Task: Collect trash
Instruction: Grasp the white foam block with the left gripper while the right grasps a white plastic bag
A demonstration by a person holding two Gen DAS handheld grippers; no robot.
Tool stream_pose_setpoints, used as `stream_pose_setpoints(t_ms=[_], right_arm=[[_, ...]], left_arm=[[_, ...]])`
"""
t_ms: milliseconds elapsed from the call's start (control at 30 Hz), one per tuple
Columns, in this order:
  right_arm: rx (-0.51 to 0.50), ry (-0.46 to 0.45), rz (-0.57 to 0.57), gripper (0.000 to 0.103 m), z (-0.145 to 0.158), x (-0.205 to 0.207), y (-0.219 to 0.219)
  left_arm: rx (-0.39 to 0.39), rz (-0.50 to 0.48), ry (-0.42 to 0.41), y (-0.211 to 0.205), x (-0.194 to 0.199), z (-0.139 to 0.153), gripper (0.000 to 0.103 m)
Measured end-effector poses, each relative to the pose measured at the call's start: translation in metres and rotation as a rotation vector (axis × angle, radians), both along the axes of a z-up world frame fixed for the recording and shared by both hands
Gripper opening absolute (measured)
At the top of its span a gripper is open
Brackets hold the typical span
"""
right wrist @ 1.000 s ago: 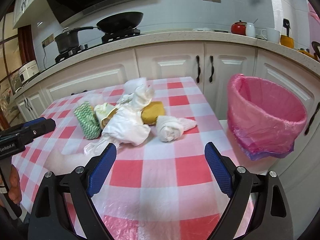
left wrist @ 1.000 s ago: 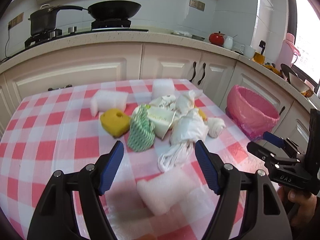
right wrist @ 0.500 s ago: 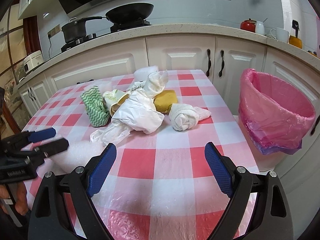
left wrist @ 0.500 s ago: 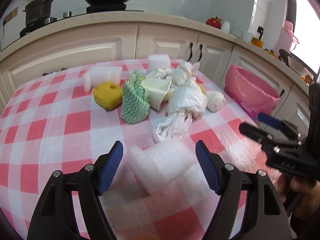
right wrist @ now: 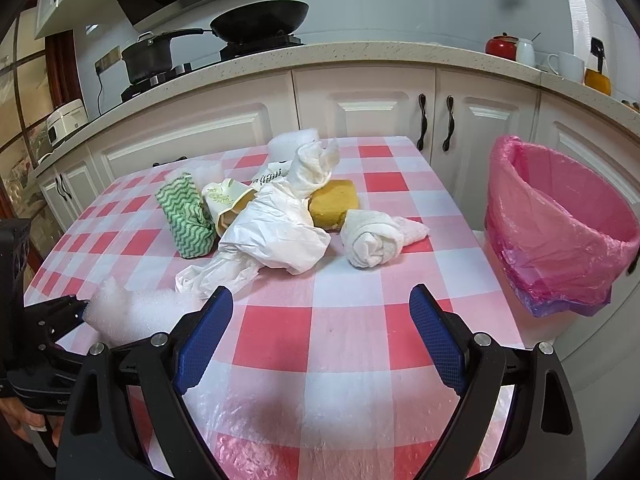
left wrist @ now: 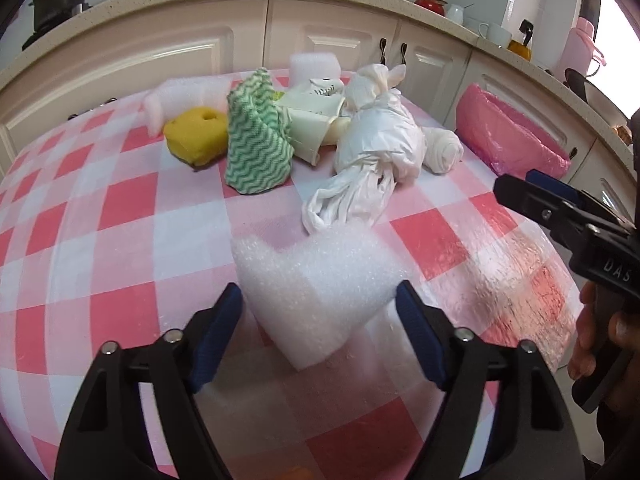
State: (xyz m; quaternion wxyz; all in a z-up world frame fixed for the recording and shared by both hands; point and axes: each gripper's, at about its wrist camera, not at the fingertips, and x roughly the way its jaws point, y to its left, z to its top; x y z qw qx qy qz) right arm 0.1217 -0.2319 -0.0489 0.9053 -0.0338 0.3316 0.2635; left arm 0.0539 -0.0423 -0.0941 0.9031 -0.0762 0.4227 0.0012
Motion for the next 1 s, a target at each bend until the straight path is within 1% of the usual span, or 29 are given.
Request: stream_pose_setpoints(t_ms=[200, 333, 700, 1000], right_arm=[[-0.003, 0.008, 0.01, 0.084, -0.001, 0.006, 0.006], [-0.006, 0.008, 0.019, 0.084, 0.001, 0.01, 0.013], [-0.007, 0.024, 0.047, 0.084, 0.003, 0.031, 0.041], [-0.039, 0.053, 0.08, 0.084, -0.004, 0.053, 0.077]], left_arm=[[-0.01, -0.014, 0.005, 0.003, 0.002, 0.0, 0.07], [-0.014, -0.007, 0.007, 0.006, 0.003, 0.002, 0.069], [-0.033, 0.054, -0.022, 0.028, 0.0, 0.014, 0.068], [-0.026, 0.096, -0.047, 0.046, -0.007, 0.028, 0.068]])
